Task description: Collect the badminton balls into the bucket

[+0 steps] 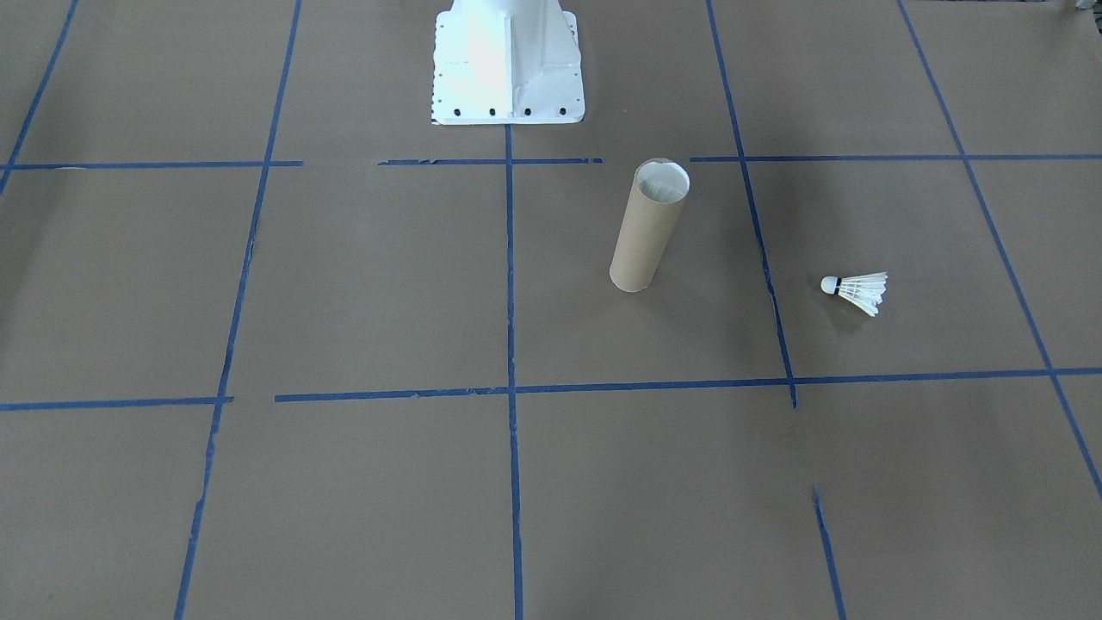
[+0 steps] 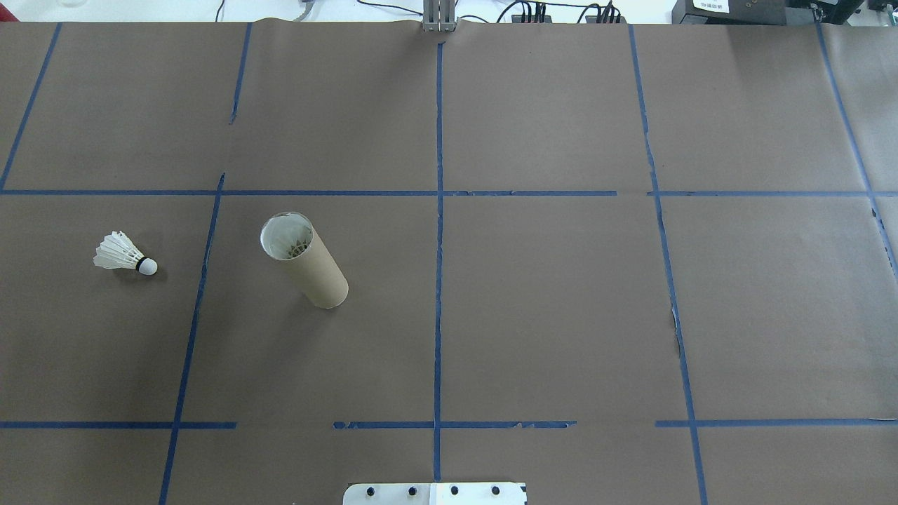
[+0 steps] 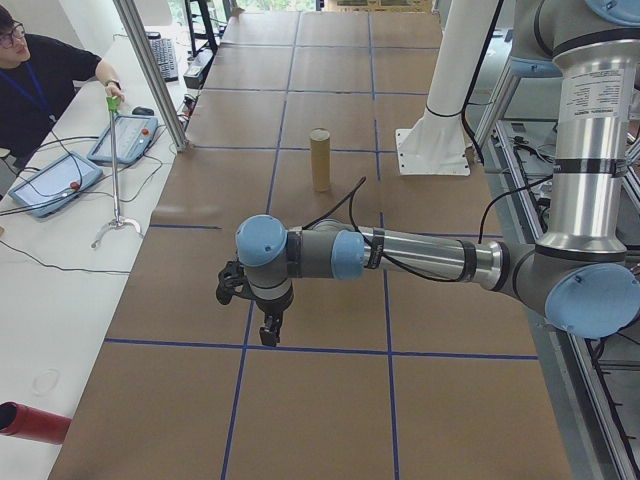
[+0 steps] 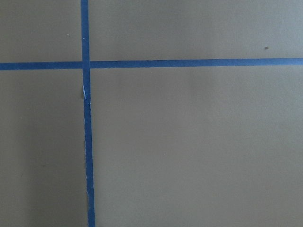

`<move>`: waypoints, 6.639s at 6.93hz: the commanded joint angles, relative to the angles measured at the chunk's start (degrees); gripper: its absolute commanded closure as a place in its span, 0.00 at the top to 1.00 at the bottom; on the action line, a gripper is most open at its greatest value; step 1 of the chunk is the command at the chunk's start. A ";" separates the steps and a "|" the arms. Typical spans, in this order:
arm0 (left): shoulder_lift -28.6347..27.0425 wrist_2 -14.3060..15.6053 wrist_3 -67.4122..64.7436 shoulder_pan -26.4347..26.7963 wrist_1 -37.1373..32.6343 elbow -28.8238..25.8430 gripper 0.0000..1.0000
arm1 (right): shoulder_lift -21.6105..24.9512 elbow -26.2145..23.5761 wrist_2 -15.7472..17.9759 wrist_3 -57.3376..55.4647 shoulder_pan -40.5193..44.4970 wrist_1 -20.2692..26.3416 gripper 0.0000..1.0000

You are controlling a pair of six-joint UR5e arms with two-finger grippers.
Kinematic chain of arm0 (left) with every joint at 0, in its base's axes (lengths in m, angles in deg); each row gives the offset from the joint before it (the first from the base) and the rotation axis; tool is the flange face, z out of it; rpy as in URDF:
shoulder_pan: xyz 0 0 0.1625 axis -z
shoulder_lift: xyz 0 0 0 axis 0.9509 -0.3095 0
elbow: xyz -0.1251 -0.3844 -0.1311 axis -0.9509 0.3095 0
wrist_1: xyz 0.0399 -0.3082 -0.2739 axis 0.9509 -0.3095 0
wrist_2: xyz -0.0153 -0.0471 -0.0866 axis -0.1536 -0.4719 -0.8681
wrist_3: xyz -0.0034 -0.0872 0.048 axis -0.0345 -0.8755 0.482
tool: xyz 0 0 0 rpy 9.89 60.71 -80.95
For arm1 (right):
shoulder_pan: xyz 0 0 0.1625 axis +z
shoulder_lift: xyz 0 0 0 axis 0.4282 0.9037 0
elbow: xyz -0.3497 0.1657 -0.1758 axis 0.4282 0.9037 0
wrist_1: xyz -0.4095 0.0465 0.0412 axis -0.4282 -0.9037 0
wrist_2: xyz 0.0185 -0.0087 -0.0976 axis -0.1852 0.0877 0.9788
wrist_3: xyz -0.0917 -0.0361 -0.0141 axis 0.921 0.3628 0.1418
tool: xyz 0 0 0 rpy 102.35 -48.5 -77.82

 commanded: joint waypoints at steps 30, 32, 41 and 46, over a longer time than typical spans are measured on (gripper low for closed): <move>-7.30 -0.35 -72.24 -35.51 -95.71 -29.00 0.71 | 0.00 0.09 0.00 0.00 0.00 0.00 1.00; -6.86 -1.92 -72.34 -35.51 -95.80 -28.74 0.19 | 0.00 0.09 -0.09 0.00 0.00 0.00 1.00; -6.60 -2.12 -86.66 -34.81 -80.93 -10.68 0.09 | 0.00 0.00 0.00 0.00 0.00 0.00 1.00; -6.77 14.19 -83.17 -37.95 -43.96 10.24 0.00 | 0.09 0.00 0.00 0.00 0.00 0.00 1.00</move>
